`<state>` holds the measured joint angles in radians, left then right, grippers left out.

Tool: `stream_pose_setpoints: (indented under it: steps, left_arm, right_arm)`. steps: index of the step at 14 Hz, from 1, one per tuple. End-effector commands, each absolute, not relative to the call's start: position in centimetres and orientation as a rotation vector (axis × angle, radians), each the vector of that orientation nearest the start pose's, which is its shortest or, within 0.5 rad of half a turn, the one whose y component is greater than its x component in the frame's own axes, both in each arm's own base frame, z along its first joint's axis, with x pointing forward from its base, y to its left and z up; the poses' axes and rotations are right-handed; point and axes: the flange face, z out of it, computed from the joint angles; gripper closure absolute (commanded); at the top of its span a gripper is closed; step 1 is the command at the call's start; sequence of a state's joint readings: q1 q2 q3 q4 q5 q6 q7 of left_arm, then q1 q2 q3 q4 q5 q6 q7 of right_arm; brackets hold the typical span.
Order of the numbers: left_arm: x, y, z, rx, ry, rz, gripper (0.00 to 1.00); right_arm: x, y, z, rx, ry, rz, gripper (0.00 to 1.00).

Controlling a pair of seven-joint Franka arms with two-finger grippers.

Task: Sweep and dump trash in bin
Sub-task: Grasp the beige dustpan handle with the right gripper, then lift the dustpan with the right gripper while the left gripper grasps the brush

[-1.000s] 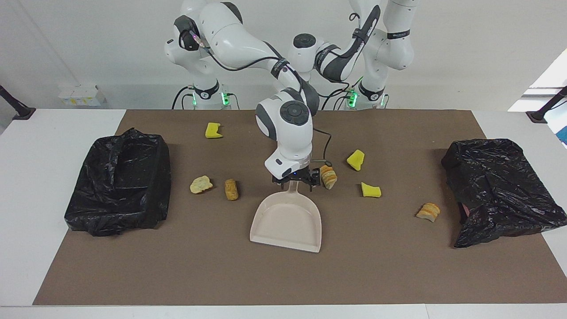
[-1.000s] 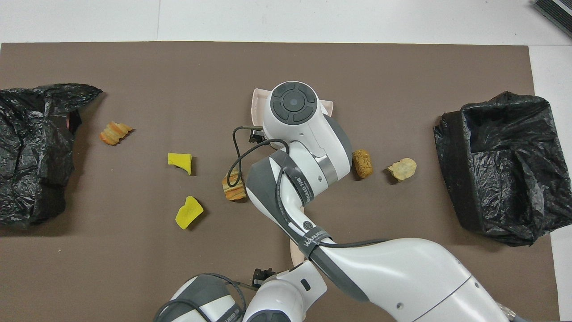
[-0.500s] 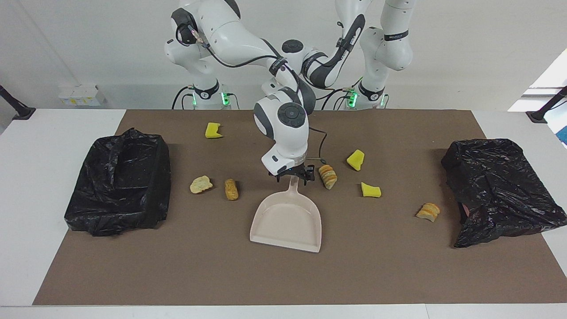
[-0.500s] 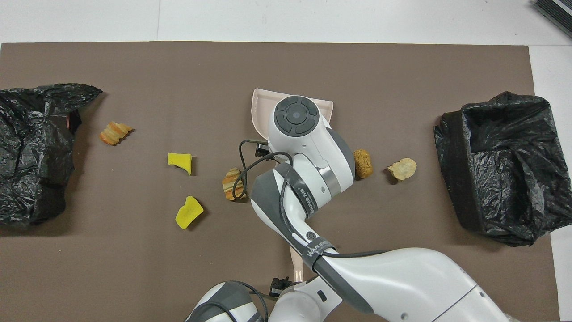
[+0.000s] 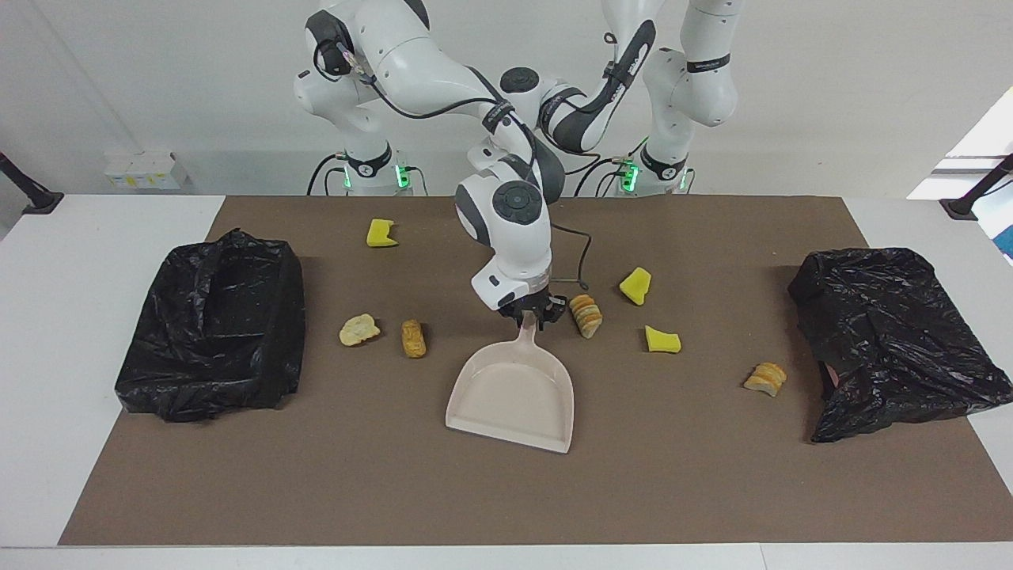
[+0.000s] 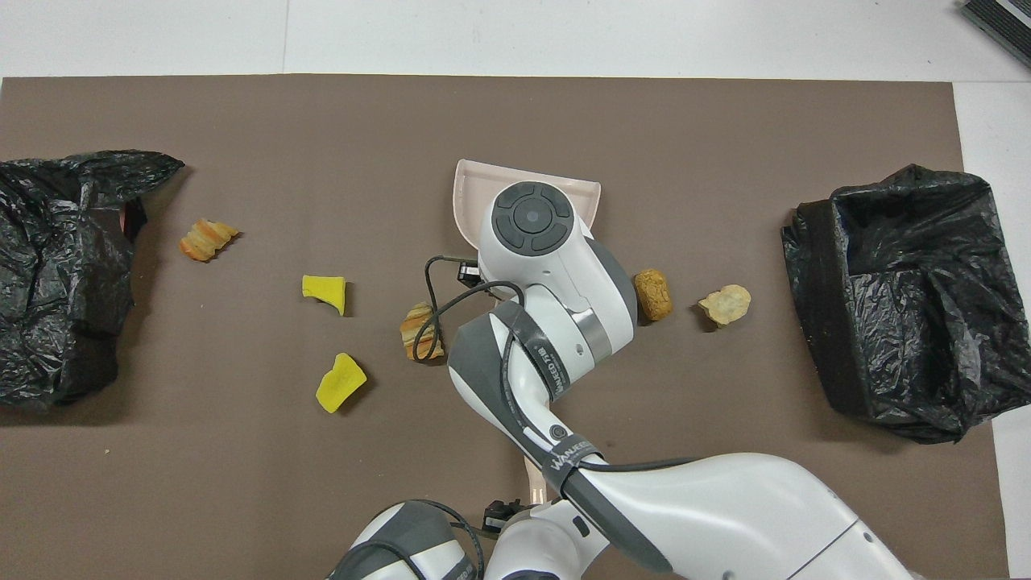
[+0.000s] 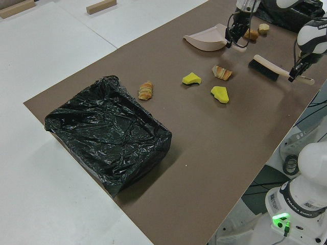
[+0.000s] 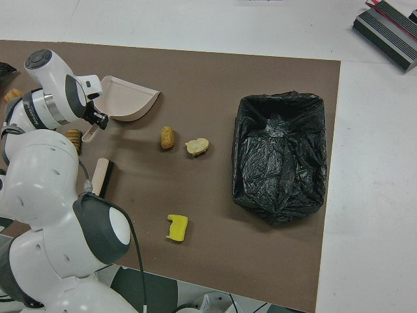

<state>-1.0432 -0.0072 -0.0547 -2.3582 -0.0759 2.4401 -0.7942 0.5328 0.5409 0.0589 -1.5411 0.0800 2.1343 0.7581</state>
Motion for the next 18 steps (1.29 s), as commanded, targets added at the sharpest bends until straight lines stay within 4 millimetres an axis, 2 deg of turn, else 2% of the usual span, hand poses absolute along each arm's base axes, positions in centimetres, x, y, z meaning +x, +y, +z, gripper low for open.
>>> stream_pose_setpoints:
  steps: [1, 2, 3, 4, 6, 8, 13, 15, 17, 18]
  left_arm:
    - [23.0, -44.8, 35.2, -3.213, 0.410, -0.023, 1.00]
    - [23.2, -44.5, 35.7, -3.210, 0.392, -0.014, 1.00]
    - [24.3, -43.6, 35.9, -3.200, 0.350, 0.000, 1.00]
    - [24.4, -42.8, 36.3, -3.184, 0.328, 0.024, 1.00]
    - [26.1, -40.6, 37.0, -3.148, 0.236, 0.077, 1.00]
    - [27.7, -38.4, 37.7, -3.123, 0.153, 0.117, 1.00]
    - [34.1, -31.9, 39.4, -3.100, -0.082, 0.110, 1.00]
    - [36.7, -29.9, 41.1, -3.094, -0.171, 0.096, 1.00]
    - [40.3, -26.3, 43.1, -3.088, -0.190, 0.083, 1.00]
    - [41.6, -24.1, 43.1, -3.092, -0.134, 0.094, 1.00]
  right_arm:
    - [57.7, 38.3, 35.2, -3.004, 0.251, -0.006, 0.81]
    - [57.7, 38.3, 35.3, -3.018, 0.109, -0.023, 0.97]
    - [58.0, 38.1, 35.9, -3.023, -0.044, -0.049, 1.00]
    - [58.5, 37.5, 36.9, -3.024, -0.136, -0.070, 1.00]
    - [59.1, 35.5, 39.6, -3.019, -0.253, -0.094, 1.00]
    - [59.4, 33.8, 41.1, -3.011, -0.417, -0.092, 1.00]
    - [60.2, 29.0, 43.1, -2.944, -0.874, -0.025, 1.00]
    - [60.3, 27.4, 43.8, -2.936, -1.042, 0.007, 1.00]
    - [60.0, 26.2, 44.0, -2.905, -1.262, 0.076, 1.00]
    - [59.8, 25.8, 43.8, -2.860, -1.364, 0.114, 1.00]
